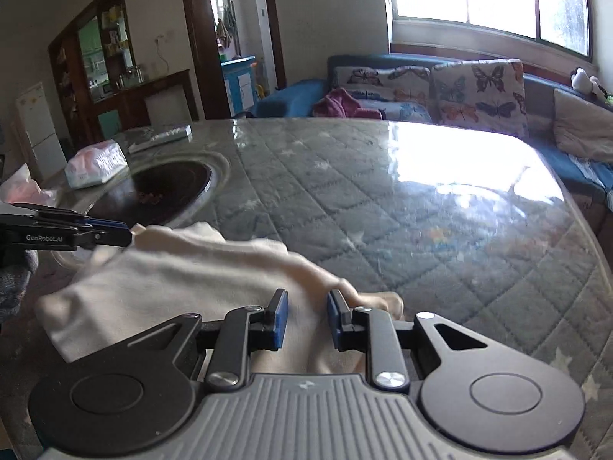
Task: Fold clothes
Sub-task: 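Lower the folded edge onto the shirt and open both grippers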
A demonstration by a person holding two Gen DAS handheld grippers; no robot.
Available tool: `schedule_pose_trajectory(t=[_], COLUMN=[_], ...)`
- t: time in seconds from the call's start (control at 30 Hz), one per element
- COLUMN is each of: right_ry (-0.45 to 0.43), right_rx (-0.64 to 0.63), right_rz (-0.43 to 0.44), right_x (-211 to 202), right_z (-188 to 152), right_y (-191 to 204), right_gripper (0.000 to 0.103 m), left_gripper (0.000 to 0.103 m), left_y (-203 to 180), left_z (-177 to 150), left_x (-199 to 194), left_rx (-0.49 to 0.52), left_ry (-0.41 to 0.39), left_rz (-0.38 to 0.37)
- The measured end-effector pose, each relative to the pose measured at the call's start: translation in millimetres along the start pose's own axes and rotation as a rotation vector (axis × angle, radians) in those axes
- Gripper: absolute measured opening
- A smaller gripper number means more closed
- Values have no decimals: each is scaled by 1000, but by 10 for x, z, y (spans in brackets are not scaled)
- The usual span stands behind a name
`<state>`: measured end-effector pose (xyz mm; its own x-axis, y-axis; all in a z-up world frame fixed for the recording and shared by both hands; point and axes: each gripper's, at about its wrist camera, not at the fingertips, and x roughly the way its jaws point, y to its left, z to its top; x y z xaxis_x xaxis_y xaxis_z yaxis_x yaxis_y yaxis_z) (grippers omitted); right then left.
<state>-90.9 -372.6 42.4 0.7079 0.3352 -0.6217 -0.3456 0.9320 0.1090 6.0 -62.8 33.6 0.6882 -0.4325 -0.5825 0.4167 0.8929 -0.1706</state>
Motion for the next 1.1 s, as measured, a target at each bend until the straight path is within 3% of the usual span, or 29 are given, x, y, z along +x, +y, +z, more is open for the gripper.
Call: schedule_pose_trajectory(t=[0.33, 0.53, 0.6, 0.8, 1.1], right_ry=[19, -13, -19, -19, -14], right_rx=[0, -4, -18, -97, -279], right_rz=[18, 17, 28, 74, 102], right_x=[341, 162, 80, -136, -145], right_z=[124, 105, 67, -135, -358], right_y=[65, 130, 203, 551, 1145], right_gripper=[22, 22, 22, 22, 23], left_gripper=[24, 28, 39, 52, 52], left_y=[-128, -86, -79, -111, -146], left_z=[64, 62, 63, -143, -464], left_x=[327, 79, -36, -356, -506], left_rx=[51, 21, 8, -38, -26], left_ry=[45, 15, 2, -10, 0], left_rz=[9, 22, 21, 28, 117])
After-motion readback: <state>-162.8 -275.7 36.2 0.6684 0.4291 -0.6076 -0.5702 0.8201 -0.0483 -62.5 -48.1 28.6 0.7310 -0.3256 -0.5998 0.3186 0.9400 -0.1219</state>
